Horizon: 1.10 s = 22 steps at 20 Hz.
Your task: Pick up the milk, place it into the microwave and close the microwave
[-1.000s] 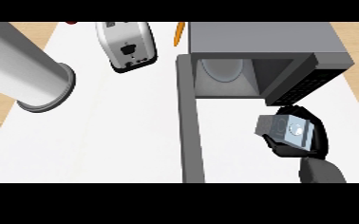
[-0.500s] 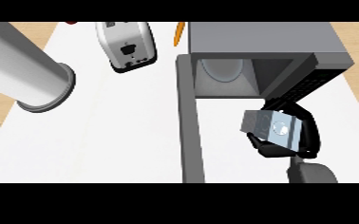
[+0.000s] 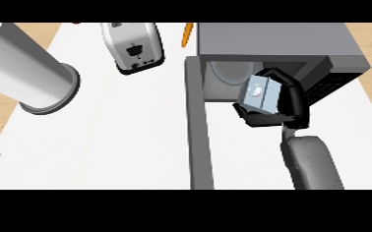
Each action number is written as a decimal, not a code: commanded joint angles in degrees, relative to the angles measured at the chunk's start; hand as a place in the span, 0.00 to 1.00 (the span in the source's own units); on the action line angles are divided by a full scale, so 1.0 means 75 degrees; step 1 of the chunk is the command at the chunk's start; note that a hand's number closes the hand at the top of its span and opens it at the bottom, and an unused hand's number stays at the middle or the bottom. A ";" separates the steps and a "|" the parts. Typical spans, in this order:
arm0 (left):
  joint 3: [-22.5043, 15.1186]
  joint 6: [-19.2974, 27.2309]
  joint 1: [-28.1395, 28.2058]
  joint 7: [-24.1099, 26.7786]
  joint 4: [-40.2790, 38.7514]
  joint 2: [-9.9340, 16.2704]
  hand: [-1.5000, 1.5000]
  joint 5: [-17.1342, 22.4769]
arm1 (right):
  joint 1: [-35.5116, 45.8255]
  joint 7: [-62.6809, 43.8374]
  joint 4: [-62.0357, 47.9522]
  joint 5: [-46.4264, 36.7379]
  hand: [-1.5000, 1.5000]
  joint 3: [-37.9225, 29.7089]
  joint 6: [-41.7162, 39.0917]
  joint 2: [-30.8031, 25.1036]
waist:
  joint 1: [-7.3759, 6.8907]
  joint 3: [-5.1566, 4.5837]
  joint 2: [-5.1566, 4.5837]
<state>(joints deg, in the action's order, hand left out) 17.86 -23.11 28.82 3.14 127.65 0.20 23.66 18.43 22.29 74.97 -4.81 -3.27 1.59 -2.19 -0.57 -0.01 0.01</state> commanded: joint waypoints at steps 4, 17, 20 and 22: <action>0.0310 -0.0352 0.0167 0.0137 -0.0170 -0.0020 0.00 0.0130 | 0.2101 0.0099 -0.2419 -0.0302 1.00 -0.0405 0.0680 0.0108 | -0.0122 0.0003 -0.0028; 0.0236 -0.0458 -0.0438 -0.0070 -0.0396 0.0443 0.00 0.0337 | 0.3096 0.0892 -0.3843 -0.0569 1.00 -0.0807 0.1114 -0.0390 | -0.0547 0.0003 -0.0171; 0.0089 -0.0485 -0.0599 -0.0002 -0.0522 0.0372 0.00 0.0264 | 0.3147 0.1171 -0.3946 -0.0554 1.00 -0.0936 0.1168 -0.0557 | -0.0641 0.0000 -0.0211; -0.0061 -0.0336 -0.0770 -0.0094 -0.0470 0.0299 0.00 0.0144 | 0.3089 0.1356 -0.3927 -0.0905 1.00 -0.0796 0.1528 -0.0616 | -0.0690 -0.0002 -0.0251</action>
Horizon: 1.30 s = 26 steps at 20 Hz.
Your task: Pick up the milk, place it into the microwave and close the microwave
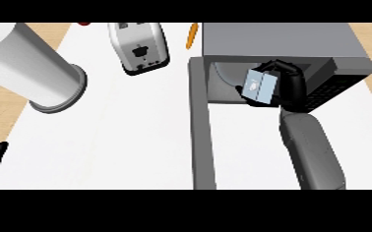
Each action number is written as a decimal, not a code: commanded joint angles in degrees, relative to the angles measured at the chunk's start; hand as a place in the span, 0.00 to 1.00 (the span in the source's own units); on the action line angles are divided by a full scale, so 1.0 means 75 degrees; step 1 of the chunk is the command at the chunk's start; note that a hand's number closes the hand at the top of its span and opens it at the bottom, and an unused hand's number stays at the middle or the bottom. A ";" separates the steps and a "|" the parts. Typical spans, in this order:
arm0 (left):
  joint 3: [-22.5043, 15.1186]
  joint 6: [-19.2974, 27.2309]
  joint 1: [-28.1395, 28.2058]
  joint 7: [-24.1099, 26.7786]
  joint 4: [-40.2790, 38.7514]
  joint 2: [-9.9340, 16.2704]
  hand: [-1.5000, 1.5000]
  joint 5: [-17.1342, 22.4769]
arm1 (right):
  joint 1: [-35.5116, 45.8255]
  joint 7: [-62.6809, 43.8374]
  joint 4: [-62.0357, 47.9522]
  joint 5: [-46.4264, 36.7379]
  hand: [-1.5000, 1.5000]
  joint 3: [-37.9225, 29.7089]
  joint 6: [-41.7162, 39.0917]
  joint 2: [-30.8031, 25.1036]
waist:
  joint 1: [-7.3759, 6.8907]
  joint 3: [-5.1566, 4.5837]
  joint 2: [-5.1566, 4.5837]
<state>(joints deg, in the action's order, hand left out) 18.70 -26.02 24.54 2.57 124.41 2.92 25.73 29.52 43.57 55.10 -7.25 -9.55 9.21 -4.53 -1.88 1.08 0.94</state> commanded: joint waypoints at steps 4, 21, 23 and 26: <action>-0.0182 -0.0101 -0.0317 -0.0067 -0.0205 0.0100 0.00 -0.0012 | 0.1393 -0.1141 -0.1386 -0.0714 1.00 -0.0014 0.0761 -0.0367 | -0.0680 -0.0155 -0.0431; -0.0397 0.0017 -0.0783 -0.0169 -0.0131 0.0262 0.00 -0.0729 | 0.0476 0.0049 -0.0865 -0.1487 0.00 -0.0784 0.3146 -0.0350 | -0.1174 -0.0169 -0.0637; -0.0359 0.0065 -0.0973 -0.0203 -0.0136 0.0360 0.00 -0.0786 | 0.0442 0.0099 -0.0797 -0.1535 0.00 -0.0829 0.3282 -0.0199 | -0.1192 -0.0156 -0.0658; -0.0455 -0.0010 -0.0965 -0.0210 -0.0318 0.0335 0.00 -0.0787 | 0.0379 0.0128 -0.0713 -0.1627 0.00 -0.0959 0.3283 -0.0276 | -0.1242 -0.0170 -0.0677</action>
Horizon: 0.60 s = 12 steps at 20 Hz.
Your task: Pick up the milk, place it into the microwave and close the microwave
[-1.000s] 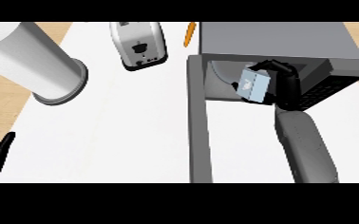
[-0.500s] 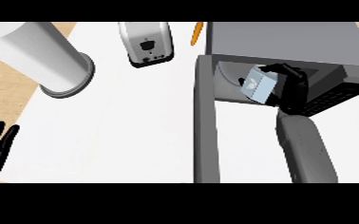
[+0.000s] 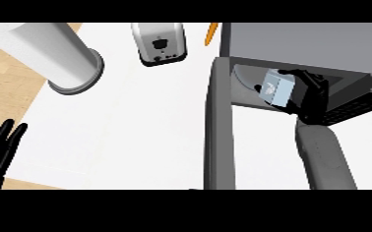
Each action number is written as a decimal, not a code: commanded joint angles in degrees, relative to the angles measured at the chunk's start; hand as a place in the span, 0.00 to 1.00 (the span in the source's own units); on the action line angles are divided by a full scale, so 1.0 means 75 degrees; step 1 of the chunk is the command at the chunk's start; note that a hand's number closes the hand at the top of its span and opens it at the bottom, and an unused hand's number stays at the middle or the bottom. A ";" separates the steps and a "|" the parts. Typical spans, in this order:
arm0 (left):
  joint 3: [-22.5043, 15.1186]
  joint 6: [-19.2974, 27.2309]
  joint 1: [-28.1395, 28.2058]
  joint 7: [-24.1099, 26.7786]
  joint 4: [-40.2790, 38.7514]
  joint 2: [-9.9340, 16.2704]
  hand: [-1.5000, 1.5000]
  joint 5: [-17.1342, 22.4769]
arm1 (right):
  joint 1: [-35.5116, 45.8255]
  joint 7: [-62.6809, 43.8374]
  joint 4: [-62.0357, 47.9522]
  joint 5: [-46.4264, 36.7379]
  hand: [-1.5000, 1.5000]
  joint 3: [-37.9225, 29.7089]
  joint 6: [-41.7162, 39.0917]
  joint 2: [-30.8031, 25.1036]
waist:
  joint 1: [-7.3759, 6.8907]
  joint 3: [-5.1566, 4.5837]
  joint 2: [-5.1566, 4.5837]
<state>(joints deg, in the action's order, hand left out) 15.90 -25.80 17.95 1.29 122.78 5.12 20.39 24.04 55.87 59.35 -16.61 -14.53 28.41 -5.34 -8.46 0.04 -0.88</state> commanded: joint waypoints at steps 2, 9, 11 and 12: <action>-0.0176 -0.0067 -0.0171 -0.0035 -0.0027 0.0052 0.00 -0.0125 | 0.0830 -0.1613 -0.1305 -0.0332 0.00 -0.0222 0.0440 0.0082 | -0.0466 -0.0015 -0.0485; -0.0437 -0.0032 -0.0369 -0.0068 -0.0121 -0.0038 0.00 -0.0305 | 0.0870 -0.1764 -0.1348 -0.0011 0.00 -0.0128 -0.0141 0.0431 | -0.0549 -0.0007 -0.0423; -0.0450 0.0025 -0.0484 -0.0126 -0.0050 -0.0004 0.00 -0.0358 | 0.0999 -0.1910 -0.1541 -0.0019 0.00 -0.0121 -0.0216 0.0444 | -0.0506 0.0003 -0.0388; -0.0535 -0.0032 -0.0473 -0.0156 -0.0109 0.0010 0.00 -0.0407 | 0.1066 -0.1970 -0.1634 -0.0016 0.00 -0.0114 -0.0283 0.0425 | -0.0446 -0.0002 -0.0379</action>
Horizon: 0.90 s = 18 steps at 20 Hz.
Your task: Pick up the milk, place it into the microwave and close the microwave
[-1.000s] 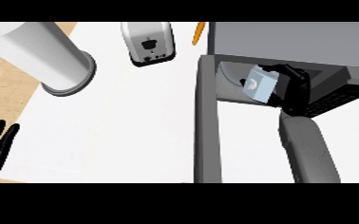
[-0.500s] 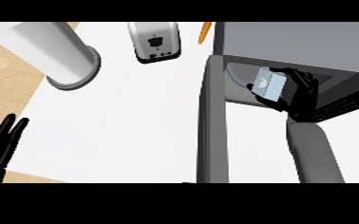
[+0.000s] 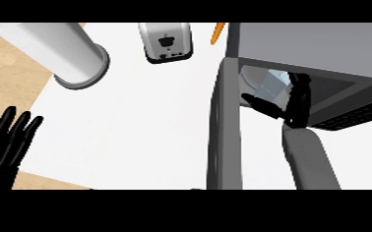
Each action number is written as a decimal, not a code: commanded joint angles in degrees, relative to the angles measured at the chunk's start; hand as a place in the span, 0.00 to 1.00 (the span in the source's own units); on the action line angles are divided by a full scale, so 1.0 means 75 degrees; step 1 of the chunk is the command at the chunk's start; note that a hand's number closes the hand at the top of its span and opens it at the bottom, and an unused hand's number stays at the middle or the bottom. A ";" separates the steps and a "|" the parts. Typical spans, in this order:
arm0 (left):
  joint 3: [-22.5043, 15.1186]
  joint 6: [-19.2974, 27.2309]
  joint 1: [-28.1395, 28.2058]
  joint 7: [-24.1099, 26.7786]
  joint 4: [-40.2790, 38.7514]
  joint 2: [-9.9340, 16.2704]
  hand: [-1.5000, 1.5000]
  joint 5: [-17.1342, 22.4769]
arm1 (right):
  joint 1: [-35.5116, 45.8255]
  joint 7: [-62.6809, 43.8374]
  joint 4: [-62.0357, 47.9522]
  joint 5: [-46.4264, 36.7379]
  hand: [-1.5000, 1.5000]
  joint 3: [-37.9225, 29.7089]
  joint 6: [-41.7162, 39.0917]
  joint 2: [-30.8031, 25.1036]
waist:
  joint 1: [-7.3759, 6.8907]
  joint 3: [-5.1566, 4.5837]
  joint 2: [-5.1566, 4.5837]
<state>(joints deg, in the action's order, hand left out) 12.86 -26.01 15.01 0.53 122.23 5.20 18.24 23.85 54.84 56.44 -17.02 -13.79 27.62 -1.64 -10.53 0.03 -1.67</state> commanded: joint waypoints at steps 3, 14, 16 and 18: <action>-0.0216 0.0072 -0.0169 -0.0077 -0.0006 -0.0046 0.00 -0.0261 | 0.1186 -0.1878 -0.1518 -0.0002 0.00 -0.0267 -0.0007 0.0053 | -0.0120 0.0006 -0.0256; -0.0759 0.0364 -0.0322 -0.0246 0.0025 -0.0374 0.00 -0.0845 | 0.3719 -0.3714 -0.3857 -0.0221 0.00 -0.0691 -0.0407 -0.1107 | 0.0193 0.0027 -0.0204; -0.0772 0.0519 -0.0578 -0.0167 -0.0187 -0.0494 0.00 -0.0931 | 0.3947 -0.3641 -0.4225 -0.0151 0.00 -0.0733 -0.0739 -0.1189 | 0.0321 0.0031 -0.0236; -0.0838 0.0487 -0.0415 -0.0130 -0.0041 -0.0520 0.00 -0.1013 | 0.4011 -0.3416 -0.4551 -0.0044 0.00 -0.0832 -0.1000 -0.1224 | 0.0314 0.0038 -0.0206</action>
<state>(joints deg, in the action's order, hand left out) 7.47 -22.99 12.21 -0.66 121.82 2.06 11.90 50.45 29.71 27.57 -18.05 -19.02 23.19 -9.37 -8.94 0.23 -3.25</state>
